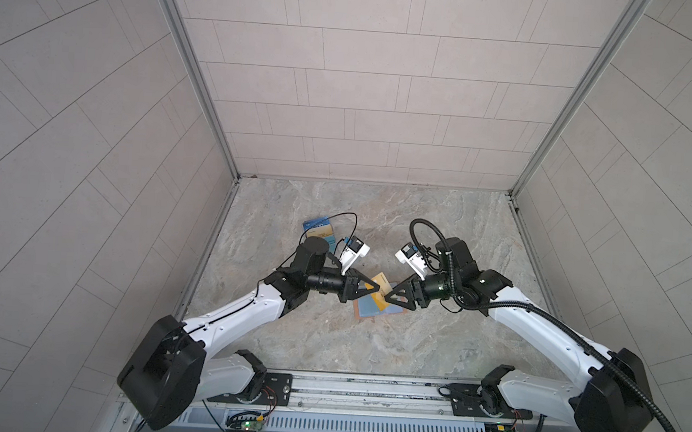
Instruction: Take the credit cards out of the card holder
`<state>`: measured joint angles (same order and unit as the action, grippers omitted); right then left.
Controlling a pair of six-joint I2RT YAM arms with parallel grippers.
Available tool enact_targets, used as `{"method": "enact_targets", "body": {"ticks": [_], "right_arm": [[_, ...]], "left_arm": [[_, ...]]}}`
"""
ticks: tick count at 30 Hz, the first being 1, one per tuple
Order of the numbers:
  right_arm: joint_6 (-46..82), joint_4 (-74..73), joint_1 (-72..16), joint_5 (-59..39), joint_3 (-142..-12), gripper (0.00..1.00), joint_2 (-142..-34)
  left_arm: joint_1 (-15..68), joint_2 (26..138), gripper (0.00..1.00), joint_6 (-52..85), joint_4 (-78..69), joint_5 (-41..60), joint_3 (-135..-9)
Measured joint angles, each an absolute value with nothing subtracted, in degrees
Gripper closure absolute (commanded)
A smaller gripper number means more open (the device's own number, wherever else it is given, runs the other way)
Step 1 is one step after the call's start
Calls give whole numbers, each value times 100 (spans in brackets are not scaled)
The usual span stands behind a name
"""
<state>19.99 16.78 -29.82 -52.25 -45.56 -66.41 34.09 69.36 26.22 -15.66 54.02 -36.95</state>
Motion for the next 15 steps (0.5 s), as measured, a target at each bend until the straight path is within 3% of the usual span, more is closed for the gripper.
{"method": "enact_targets", "body": {"ticks": [7, 15], "right_arm": [[3597, -412, -3068, -4685, -3522, 35, -6298], [4646, -2123, -3162, -4211, -3199, 52, -6173]], "left_arm": [[3409, 6912, 100, 3496, -2926, 4722, -3647], [3404, 6914, 100, 4370, -4407, 4204, -3264]]}}
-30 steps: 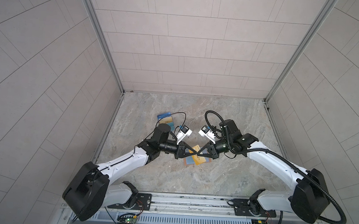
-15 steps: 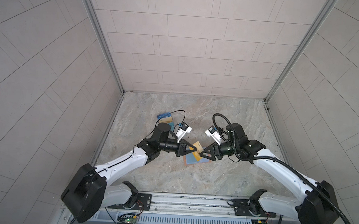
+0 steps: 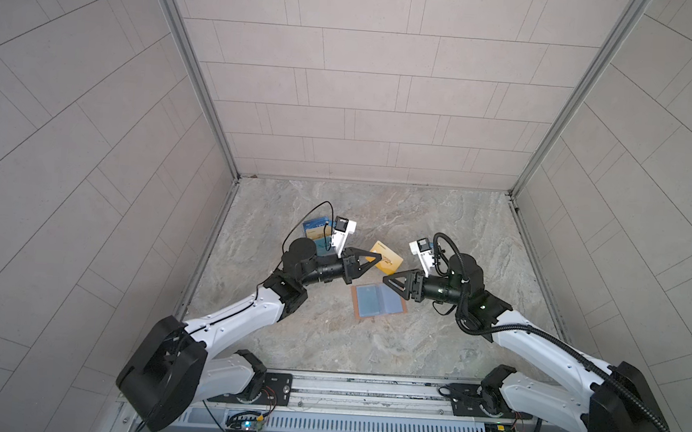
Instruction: Take the credit cards out of the card holder
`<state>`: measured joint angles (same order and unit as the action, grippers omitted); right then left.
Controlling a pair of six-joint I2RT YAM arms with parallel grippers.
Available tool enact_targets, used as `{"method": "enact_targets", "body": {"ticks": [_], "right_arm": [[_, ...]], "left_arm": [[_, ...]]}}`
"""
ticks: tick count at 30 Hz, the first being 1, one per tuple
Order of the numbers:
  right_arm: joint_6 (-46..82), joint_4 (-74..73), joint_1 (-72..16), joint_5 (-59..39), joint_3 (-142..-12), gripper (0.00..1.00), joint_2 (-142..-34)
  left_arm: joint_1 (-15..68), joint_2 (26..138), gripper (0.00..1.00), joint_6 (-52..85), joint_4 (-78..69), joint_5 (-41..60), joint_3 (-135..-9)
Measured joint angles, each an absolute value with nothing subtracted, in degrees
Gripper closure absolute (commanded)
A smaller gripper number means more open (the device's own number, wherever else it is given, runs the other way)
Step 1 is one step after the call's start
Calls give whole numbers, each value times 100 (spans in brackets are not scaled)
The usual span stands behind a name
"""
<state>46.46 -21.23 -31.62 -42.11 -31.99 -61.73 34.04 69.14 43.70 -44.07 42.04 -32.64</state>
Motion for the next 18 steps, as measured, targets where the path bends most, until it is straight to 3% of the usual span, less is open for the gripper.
{"method": "enact_targets", "body": {"ticks": [7, 12, 16, 18], "right_arm": [[5118, -3138, -3188, -4093, -3164, 64, -6121], [5306, -3489, -3199, -4075, -3146, 79, -6086], [5384, -3542, -3199, -3979, -3142, 97, -6003], [5365, -3533, -3216, -3966, -3142, 100, -5916]], "left_arm": [[3404, 6921, 100, 4821, -5116, 3931, -3048], [3404, 6947, 99, 5002, -5448, 3824, -3044], [3404, 6954, 88, 5098, -5658, 3822, -3030], [3404, 6954, 79, 5078, -5614, 3809, -3024]]}}
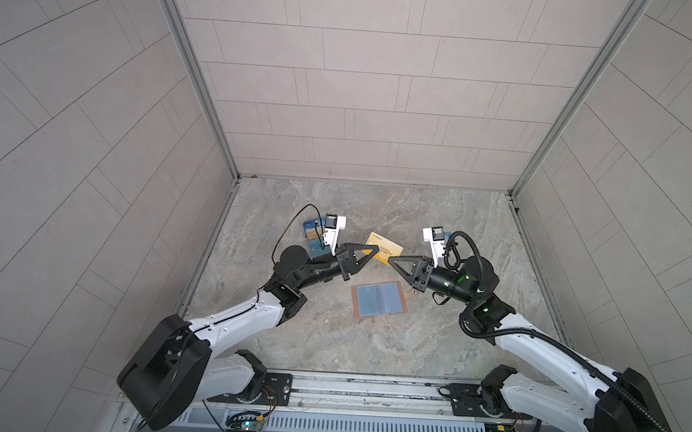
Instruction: Take the credit cards out of the card holder
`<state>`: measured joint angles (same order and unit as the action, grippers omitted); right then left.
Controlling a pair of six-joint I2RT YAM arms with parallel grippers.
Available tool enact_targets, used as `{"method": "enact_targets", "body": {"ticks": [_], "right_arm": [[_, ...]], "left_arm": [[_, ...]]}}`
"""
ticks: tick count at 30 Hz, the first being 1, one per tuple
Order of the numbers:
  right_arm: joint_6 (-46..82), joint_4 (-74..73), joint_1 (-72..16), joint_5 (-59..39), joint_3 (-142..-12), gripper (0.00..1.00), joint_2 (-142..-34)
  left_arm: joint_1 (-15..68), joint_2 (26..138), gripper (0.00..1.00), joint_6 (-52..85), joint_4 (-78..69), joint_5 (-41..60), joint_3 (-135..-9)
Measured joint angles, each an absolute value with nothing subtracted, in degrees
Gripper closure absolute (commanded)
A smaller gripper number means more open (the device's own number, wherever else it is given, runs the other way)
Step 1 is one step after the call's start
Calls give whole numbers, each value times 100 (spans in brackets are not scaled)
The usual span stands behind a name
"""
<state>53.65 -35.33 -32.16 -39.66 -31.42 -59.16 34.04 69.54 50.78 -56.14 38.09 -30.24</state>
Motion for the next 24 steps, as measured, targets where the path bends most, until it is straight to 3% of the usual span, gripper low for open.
{"method": "enact_targets", "body": {"ticks": [3, 9, 18, 24], "right_arm": [[5258, -3363, -3227, -3933, -3144, 100, -5765], [4622, -2209, -3205, -4036, -3430, 100, -5629], [2884, 263, -3199, -4939, -4672, 100, -5865], [1944, 1564, -3299, -5428, -5179, 100, -6425]], "left_arm": [[3387, 6888, 64, 4849, -5334, 3822, -3024], [3284, 6445, 49, 3874, -3686, 4058, -3328], [2926, 6198, 49, 1503, -21, 4823, -5118], [2926, 6431, 54, 454, 1500, 5605, -5457]]}}
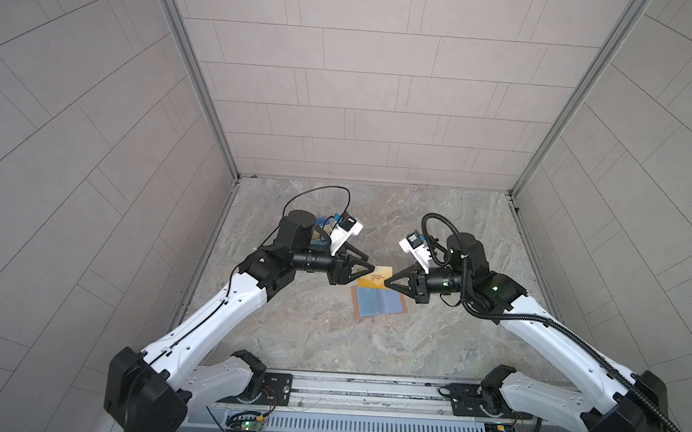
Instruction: Take the credit cards out of the card holder
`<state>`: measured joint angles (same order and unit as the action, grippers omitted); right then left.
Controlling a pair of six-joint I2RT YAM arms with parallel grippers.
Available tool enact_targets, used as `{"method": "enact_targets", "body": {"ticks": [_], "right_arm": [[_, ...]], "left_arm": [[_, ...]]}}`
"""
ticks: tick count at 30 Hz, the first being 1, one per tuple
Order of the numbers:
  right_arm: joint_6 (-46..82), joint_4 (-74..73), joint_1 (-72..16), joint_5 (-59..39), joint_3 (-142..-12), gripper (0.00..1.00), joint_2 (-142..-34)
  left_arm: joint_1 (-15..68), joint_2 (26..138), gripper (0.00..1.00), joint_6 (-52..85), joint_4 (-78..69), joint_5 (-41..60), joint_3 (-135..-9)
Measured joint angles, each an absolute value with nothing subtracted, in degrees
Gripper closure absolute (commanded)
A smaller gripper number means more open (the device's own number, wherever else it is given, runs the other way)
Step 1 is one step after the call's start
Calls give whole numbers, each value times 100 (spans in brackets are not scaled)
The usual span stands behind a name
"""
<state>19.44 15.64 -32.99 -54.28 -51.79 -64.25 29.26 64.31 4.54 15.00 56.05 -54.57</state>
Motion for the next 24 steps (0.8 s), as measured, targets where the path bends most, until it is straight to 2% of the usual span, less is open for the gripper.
{"method": "enact_targets", "body": {"ticks": [12, 20, 24], "right_arm": [[880, 2858, -3354, -5929, -5763, 100, -6807], [438, 3168, -3376, -6219, -5957, 100, -7037], [252, 3334, -3387, -6364, -6051, 100, -7227]], "left_arm": [[2978, 6698, 59, -574, 2821, 6163, -5645], [3059, 6941, 68, -888, 3245, 6510, -5846], [3081, 7030, 78, -1133, 3500, 6702, -5983]]}}
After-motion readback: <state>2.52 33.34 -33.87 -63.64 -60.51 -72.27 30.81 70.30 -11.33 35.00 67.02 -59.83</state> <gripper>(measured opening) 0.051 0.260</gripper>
